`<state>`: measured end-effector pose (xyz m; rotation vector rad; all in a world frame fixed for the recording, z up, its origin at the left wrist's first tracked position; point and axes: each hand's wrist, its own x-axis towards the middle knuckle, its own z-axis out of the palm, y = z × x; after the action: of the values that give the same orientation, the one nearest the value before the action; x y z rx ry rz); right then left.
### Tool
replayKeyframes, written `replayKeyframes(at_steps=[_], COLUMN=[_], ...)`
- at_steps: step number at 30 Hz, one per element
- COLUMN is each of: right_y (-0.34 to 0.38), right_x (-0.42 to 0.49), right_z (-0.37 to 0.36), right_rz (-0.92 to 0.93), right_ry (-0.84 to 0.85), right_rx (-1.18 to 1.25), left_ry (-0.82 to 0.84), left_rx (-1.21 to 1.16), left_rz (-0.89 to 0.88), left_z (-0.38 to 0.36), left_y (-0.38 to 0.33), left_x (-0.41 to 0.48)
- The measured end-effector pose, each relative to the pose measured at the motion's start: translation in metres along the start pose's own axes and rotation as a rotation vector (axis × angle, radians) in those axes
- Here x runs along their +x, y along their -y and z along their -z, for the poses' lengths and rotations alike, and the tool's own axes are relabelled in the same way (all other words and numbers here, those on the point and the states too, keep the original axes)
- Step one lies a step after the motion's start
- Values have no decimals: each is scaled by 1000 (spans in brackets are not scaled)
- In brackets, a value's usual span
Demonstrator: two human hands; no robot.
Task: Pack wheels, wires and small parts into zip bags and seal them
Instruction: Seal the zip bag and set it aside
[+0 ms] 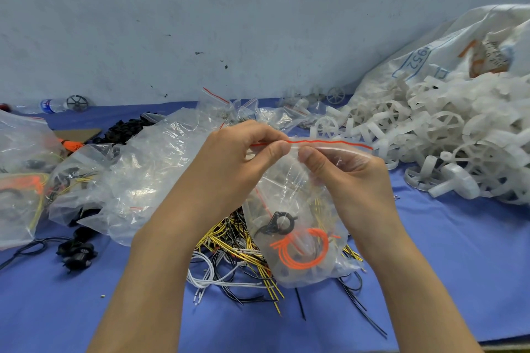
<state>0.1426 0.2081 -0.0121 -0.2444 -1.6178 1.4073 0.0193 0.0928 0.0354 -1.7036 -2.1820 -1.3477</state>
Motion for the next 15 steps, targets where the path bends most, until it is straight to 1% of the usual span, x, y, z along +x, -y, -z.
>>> replayKeyframes(at_steps=[15], right_y=[-3], right_x=[1], right_z=[0], right_rz=[12], right_ry=[-21], right_rx=[-27], left_ry=[-8], left_rx=[25], left_rz=[-6], left_z=[-7], left_y=[-5], left_x=[0])
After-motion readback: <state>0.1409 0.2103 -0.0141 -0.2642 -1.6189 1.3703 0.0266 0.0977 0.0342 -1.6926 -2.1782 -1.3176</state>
